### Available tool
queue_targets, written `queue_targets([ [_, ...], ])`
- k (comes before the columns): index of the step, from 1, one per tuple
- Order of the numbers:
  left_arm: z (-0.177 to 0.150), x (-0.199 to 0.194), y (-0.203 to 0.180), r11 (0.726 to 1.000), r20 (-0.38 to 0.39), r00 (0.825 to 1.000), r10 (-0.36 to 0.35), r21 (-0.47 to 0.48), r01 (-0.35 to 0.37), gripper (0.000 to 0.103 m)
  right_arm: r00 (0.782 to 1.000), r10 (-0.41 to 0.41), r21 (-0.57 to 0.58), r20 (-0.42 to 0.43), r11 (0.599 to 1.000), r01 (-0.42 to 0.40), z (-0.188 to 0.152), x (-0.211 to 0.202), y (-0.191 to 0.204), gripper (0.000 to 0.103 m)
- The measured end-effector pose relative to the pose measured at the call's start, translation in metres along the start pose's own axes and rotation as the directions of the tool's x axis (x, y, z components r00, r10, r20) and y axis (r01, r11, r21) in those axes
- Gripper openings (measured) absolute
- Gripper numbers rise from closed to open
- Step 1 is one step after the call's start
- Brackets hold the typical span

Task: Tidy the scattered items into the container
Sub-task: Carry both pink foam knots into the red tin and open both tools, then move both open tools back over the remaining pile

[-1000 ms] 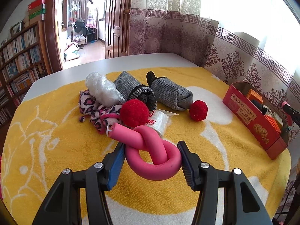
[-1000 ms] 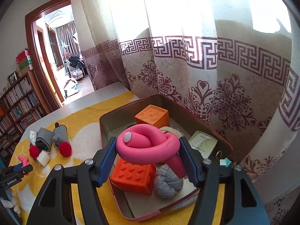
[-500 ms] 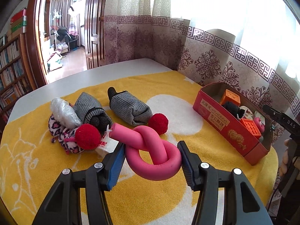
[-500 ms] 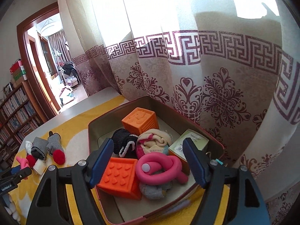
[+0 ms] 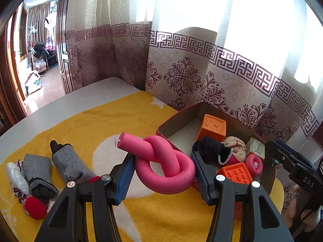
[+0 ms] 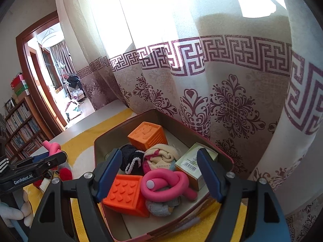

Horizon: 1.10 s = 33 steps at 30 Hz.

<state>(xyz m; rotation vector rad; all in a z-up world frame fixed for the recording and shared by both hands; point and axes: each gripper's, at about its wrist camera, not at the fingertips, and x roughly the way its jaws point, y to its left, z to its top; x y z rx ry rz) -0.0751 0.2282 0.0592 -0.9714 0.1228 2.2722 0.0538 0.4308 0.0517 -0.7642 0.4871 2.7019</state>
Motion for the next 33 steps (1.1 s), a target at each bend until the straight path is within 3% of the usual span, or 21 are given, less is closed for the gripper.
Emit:
queue_targets([
  [12,0.043,0.062,-0.035,0.996,-0.014,0.996,-0.084,0.024,0.085,0.059,1.000,-0.003,-0.047,-0.008,0.999,0.003,-0.005,0.009,0.010,0.080],
  [13,0.043,0.067,-0.035,0.996,-0.025,0.996,-0.090,0.021,0.091,0.062,1.000,-0.003,-0.049,-0.012,0.999,0.002,-0.006,0.010,0.011,0.080],
  [15,0.042,0.073,-0.034,0.995,-0.032,0.995,-0.097,0.015,0.098,0.080,1.000,-0.003,-0.047,-0.019,0.999,0.002,-0.007,0.012,0.011,0.080],
  [17,0.039,0.073,-0.032,0.995,-0.023,0.995,-0.098,0.008,0.099,0.092,1.000,-0.009,-0.047,-0.025,0.999,0.007,-0.008,0.015,0.010,0.080],
  [33,0.020,0.053,0.006,0.998,-0.036,0.999,-0.034,-0.049,0.033,0.092,0.998,-0.009,-0.082,-0.063,0.997,0.004,-0.015,0.020,0.022,0.080],
])
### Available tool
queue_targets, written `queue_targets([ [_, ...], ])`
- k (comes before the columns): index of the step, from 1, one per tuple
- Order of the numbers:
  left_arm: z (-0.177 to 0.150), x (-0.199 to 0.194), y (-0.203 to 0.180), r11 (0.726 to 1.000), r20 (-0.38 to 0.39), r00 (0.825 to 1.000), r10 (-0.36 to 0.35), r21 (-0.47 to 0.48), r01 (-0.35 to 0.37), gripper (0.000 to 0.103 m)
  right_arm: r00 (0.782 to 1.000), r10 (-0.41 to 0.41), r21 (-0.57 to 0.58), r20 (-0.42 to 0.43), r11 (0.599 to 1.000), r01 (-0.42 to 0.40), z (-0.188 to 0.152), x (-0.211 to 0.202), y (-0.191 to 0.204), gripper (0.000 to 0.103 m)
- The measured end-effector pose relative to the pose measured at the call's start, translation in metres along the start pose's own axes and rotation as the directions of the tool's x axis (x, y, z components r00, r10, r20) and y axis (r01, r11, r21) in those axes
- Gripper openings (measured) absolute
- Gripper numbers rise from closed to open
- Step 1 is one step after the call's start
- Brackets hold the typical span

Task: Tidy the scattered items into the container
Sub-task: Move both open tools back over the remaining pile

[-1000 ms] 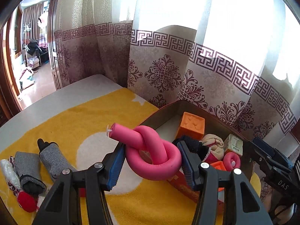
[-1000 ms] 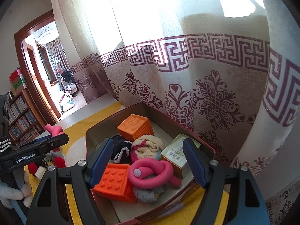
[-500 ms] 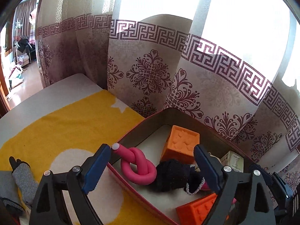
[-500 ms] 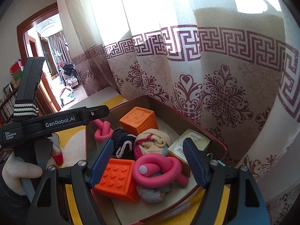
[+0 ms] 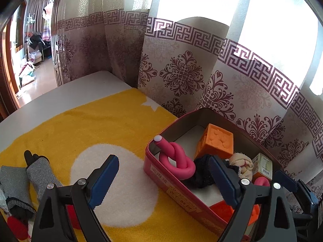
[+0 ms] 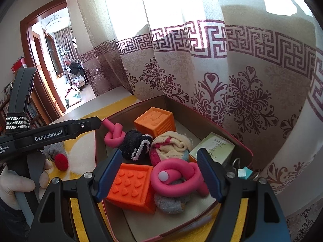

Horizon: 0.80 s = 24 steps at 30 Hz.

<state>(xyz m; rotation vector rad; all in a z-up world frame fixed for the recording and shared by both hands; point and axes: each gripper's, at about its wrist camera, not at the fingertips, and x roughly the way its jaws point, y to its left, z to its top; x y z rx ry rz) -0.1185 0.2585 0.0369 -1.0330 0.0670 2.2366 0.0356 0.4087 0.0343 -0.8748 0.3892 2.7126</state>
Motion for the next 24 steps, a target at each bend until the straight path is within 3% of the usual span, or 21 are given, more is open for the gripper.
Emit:
queue_targets([
  [14,-0.020,-0.048,0.037,0.998,0.024,0.998,0.054,-0.033,-0.053,0.092,0.999,0.043,-0.064,0.005,0.997,-0.043,0.001,-0.010,0.038,0.080],
  [24,-0.037,-0.098,0.087,0.991,0.052,0.992,0.118,-0.074,-0.114,0.092,0.994,0.108,-0.116,-0.004,0.987,-0.107,0.002,-0.011,0.079,0.081],
])
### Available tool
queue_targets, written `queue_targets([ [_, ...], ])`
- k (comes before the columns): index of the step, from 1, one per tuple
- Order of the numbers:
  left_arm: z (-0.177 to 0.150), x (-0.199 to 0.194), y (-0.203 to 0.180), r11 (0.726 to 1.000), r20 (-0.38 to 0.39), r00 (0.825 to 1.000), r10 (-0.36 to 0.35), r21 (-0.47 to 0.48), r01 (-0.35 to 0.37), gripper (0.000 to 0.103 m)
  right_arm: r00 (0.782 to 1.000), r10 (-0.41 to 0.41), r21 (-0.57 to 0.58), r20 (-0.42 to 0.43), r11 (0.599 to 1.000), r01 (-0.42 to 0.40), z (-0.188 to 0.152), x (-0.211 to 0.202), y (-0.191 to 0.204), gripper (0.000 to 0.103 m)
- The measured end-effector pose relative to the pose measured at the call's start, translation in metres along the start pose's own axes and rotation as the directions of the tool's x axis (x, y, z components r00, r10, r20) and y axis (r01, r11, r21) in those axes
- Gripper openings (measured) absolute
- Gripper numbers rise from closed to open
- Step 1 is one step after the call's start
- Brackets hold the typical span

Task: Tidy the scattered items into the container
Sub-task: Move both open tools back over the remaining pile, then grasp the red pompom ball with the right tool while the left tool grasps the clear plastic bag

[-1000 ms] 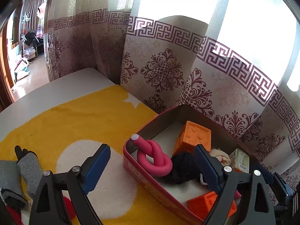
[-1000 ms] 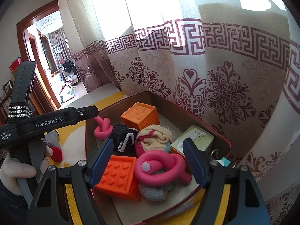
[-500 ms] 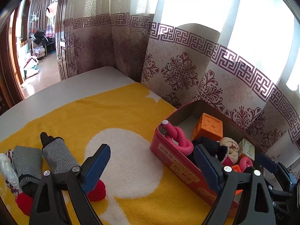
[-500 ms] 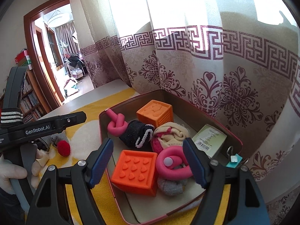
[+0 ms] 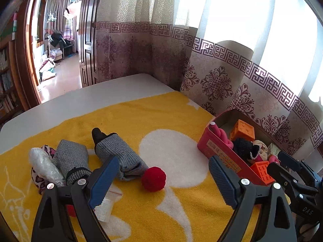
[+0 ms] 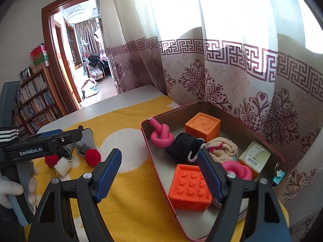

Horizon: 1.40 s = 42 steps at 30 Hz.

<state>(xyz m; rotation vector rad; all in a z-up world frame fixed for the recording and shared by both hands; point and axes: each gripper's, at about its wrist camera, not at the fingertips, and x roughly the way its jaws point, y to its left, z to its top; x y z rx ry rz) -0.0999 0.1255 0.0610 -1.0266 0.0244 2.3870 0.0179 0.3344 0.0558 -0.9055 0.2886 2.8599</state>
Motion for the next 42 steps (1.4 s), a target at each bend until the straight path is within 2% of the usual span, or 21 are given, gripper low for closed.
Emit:
queue_targets([
  [5,-0.009,-0.028,0.042,0.997,0.025,0.998,0.060,-0.040,-0.059,0.092,0.998,0.051,-0.043,-0.021,0.998,-0.052,0.003,0.008,0.026,0.081],
  [11,-0.017,-0.051,0.100,0.974,0.059,0.987,0.146,-0.184,-0.133,0.092,0.988,0.138,-0.107,-0.066,0.984,-0.144,0.009,0.025,0.066,0.081],
  [14,-0.022,-0.056,0.120,0.960,0.072,0.984,0.164,-0.242,-0.143,0.092,0.981,0.166,-0.161,-0.099,0.970,-0.180,0.009,0.038,0.090,0.081],
  [19,-0.030,-0.051,0.135,0.948,0.052,0.985,0.164,-0.285,-0.143,0.092,0.956,0.202,-0.200,-0.210,0.949,-0.245,0.001,0.079,0.120,0.081],
  [22,-0.032,-0.046,0.139,0.946,0.040,0.986,0.164,-0.290,-0.146,0.092,0.946,0.193,-0.200,-0.262,0.948,-0.249,-0.005,0.104,0.131,0.081],
  [26,-0.033,-0.041,0.145,0.940,0.029,0.986,0.167,-0.306,-0.150,0.092,0.941,0.164,-0.218,-0.295,0.948,-0.233,-0.010,0.128,0.139,0.081],
  [31,-0.039,-0.030,0.154,0.928,-0.005,0.985,0.173,-0.335,-0.165,0.092,0.936,0.163,-0.187,-0.313,0.955,-0.228,-0.016,0.147,0.135,0.081],
  [32,-0.041,-0.027,0.156,0.926,-0.014,0.985,0.172,-0.340,-0.166,0.092,0.933,0.164,-0.177,-0.321,0.957,-0.229,-0.017,0.151,0.133,0.079],
  [36,-0.044,-0.018,0.159,0.923,-0.036,0.984,0.173,-0.343,-0.175,0.092,0.923,0.164,-0.162,-0.349,0.959,-0.232,-0.020,0.160,0.127,0.053],
  [38,-0.045,-0.016,0.160,0.924,-0.041,0.984,0.175,-0.340,-0.178,0.092,0.926,0.155,-0.167,-0.343,0.960,-0.223,-0.021,0.159,0.128,0.044],
  [42,-0.048,-0.011,0.164,0.919,-0.056,0.981,0.187,-0.344,-0.195,0.092,0.937,0.160,-0.163,-0.310,0.962,-0.218,-0.019,0.153,0.127,0.042],
])
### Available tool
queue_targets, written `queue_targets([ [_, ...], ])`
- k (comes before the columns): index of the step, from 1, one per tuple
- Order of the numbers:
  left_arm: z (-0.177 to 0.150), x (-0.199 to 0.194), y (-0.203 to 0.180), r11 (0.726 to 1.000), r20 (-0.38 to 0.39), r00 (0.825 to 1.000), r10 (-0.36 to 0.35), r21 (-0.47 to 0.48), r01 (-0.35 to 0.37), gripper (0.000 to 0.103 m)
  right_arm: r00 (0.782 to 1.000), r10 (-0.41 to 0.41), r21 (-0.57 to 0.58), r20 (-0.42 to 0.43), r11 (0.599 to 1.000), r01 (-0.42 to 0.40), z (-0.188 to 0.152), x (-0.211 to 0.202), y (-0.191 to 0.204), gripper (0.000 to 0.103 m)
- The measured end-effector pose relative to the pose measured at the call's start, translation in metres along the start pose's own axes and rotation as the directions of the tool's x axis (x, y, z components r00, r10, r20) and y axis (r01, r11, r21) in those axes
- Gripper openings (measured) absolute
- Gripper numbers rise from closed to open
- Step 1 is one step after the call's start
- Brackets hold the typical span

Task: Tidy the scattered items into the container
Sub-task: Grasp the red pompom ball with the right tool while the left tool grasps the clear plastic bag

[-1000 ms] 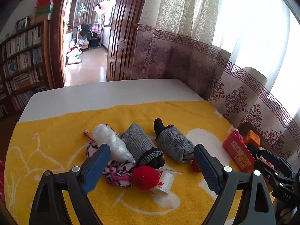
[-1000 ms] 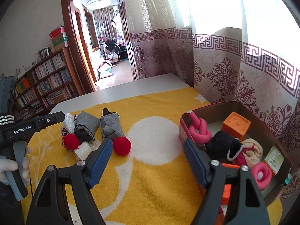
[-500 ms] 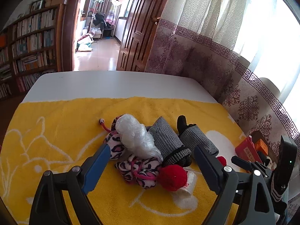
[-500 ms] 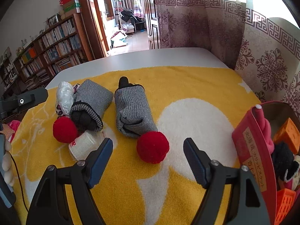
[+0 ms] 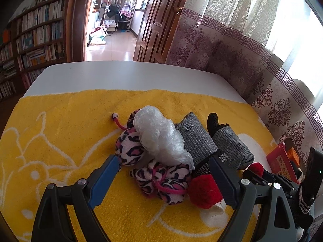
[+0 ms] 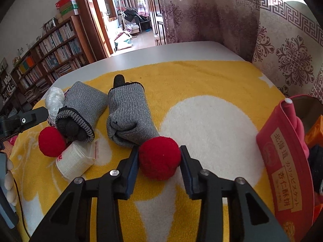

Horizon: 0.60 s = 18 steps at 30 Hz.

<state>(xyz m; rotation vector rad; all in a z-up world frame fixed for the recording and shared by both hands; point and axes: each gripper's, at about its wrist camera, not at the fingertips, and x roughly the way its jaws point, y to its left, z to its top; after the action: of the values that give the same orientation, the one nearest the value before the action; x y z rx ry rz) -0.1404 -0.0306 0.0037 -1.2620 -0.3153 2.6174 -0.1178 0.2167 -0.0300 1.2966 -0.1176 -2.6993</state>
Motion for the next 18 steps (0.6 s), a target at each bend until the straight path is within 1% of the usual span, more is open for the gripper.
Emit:
queue_targets([
  [4,0.000,0.004,0.005,1.000,-0.004,1.000,0.016,-0.016,-0.016,0.092,1.000,0.008,0.012,0.018,1.000,-0.008,-0.001,-0.005,-0.001,0.042],
  [8,0.005,-0.001,0.004,1.000,0.023,0.999,0.026,-0.015,-0.025,0.092,0.999,0.018,0.020,0.028,1.000,-0.018,-0.001,-0.007,-0.003,0.042],
  [11,0.017,-0.003,0.006,0.999,0.046,0.999,0.027,-0.033,-0.026,0.092,0.999,0.024,0.023,0.027,0.999,-0.025,-0.001,-0.006,-0.004,0.042],
  [14,0.031,0.000,0.007,0.998,0.048,0.999,0.003,-0.069,0.000,0.092,0.999,0.029,0.023,0.030,0.999,-0.029,-0.001,-0.006,-0.005,0.042],
  [16,0.037,0.005,0.008,0.996,0.043,0.999,0.010,-0.087,-0.006,0.092,0.999,0.030,0.026,0.030,0.999,-0.031,-0.001,-0.006,-0.006,0.042],
  [18,0.040,0.011,0.009,0.995,0.036,0.999,0.011,-0.102,-0.007,0.087,0.999,0.032,0.028,0.029,0.999,-0.032,-0.001,-0.006,-0.006,0.042],
])
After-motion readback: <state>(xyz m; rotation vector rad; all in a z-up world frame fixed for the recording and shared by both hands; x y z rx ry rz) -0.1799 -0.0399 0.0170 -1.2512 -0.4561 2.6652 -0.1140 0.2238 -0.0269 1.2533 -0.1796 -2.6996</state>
